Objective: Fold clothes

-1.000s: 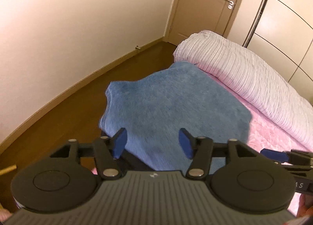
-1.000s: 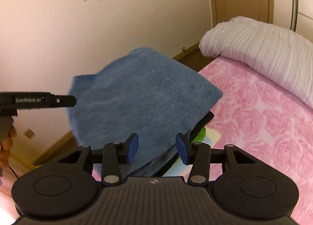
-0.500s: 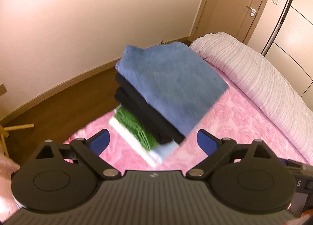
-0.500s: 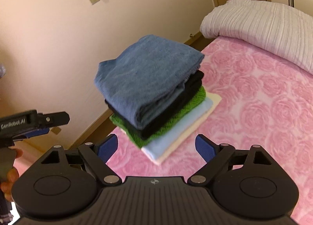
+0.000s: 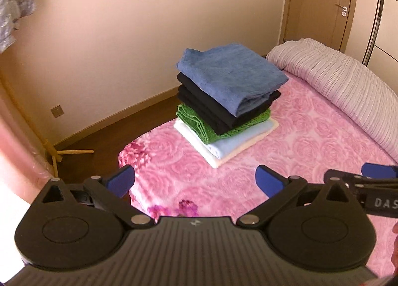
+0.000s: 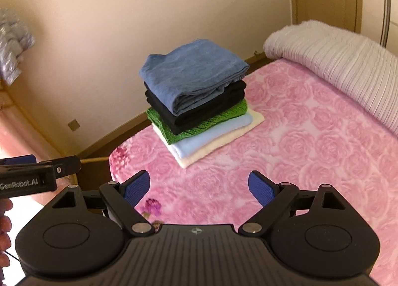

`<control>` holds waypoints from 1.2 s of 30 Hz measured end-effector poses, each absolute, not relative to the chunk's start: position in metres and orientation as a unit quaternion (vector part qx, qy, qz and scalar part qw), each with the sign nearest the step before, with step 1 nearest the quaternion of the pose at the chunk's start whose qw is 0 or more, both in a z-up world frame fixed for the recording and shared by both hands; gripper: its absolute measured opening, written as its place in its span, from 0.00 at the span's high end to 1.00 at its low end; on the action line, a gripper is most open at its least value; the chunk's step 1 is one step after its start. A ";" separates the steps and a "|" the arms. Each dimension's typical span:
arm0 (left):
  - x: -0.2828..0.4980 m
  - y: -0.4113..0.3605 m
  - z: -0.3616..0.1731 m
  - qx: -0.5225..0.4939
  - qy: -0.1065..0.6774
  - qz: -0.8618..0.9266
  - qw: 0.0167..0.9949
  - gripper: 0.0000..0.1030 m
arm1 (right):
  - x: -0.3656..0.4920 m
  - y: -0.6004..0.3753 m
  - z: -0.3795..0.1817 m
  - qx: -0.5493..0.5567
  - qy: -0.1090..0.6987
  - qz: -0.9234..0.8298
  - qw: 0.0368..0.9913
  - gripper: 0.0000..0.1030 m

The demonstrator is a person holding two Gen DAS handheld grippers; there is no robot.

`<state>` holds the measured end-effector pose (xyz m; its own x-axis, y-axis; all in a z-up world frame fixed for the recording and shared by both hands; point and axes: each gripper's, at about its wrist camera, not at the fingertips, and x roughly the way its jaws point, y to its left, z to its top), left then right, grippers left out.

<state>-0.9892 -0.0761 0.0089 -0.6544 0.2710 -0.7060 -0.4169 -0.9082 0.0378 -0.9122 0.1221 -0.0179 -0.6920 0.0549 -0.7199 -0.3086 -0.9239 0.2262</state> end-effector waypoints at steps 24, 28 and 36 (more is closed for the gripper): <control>-0.931 -0.055 -0.007 -0.382 0.056 0.909 0.157 0.01 | -0.877 0.142 -0.019 -0.417 0.117 0.897 0.086 0.14; -0.943 -0.048 -0.014 -0.392 0.059 0.905 0.153 0.01 | -0.890 0.153 -0.028 -0.428 0.124 0.891 0.087 0.14; -0.967 -0.033 -0.029 -0.415 0.061 0.896 0.147 0.01 | -0.919 0.166 -0.050 -0.454 0.130 0.878 0.082 0.14</control>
<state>-0.9674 -0.0326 -0.0286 -0.6128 0.2127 -0.7611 -0.3139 -0.9494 -0.0125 -0.9186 0.1662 -0.0500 -0.5741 0.0255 -0.8184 -0.2613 -0.9529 0.1537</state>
